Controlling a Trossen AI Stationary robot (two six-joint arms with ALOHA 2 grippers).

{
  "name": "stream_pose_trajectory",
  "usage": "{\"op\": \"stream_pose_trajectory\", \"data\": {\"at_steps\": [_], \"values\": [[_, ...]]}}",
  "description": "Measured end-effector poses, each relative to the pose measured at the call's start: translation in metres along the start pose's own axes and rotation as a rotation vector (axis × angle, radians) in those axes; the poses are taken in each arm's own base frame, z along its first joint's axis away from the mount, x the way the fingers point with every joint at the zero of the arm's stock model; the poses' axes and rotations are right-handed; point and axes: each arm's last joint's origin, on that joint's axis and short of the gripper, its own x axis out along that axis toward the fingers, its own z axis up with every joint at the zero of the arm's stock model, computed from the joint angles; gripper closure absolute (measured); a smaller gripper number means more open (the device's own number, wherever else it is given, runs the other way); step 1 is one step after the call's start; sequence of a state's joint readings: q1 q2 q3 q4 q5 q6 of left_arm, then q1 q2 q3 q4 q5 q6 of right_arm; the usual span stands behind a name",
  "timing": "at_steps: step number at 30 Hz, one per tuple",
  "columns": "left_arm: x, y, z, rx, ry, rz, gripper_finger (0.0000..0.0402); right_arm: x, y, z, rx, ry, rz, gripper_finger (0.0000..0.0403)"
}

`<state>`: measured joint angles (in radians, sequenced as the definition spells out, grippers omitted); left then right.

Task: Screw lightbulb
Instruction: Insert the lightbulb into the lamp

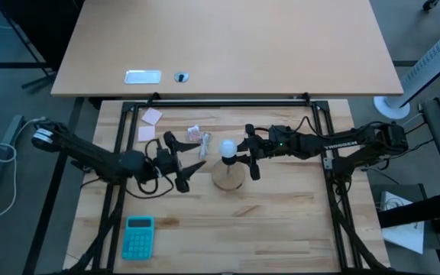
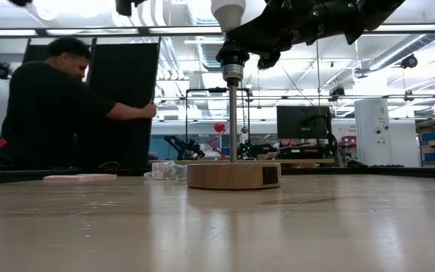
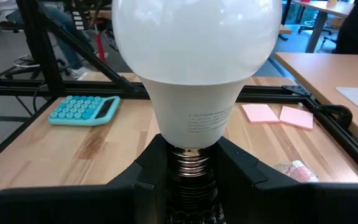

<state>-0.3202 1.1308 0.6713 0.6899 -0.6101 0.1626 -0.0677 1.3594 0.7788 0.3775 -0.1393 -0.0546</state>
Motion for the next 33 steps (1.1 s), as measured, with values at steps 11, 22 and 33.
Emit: {"op": "stream_pose_trajectory", "data": {"at_steps": [11, 22, 33], "values": [[0.004, -0.010, 0.008, -0.110, -0.110, -0.111, 0.0139, 0.000, 0.000, 0.000, -0.018, 0.003, 0.000, 0.0314], [0.023, -0.023, 0.024, -0.099, -0.092, -0.128, 0.0139, 0.000, 0.000, -0.001, -0.008, 0.005, -0.001, 0.0314], [0.058, -0.028, 0.024, -0.027, 0.079, 0.216, 0.0139, 0.000, 0.000, -0.001, 0.018, 0.008, -0.008, 0.0314]]}}
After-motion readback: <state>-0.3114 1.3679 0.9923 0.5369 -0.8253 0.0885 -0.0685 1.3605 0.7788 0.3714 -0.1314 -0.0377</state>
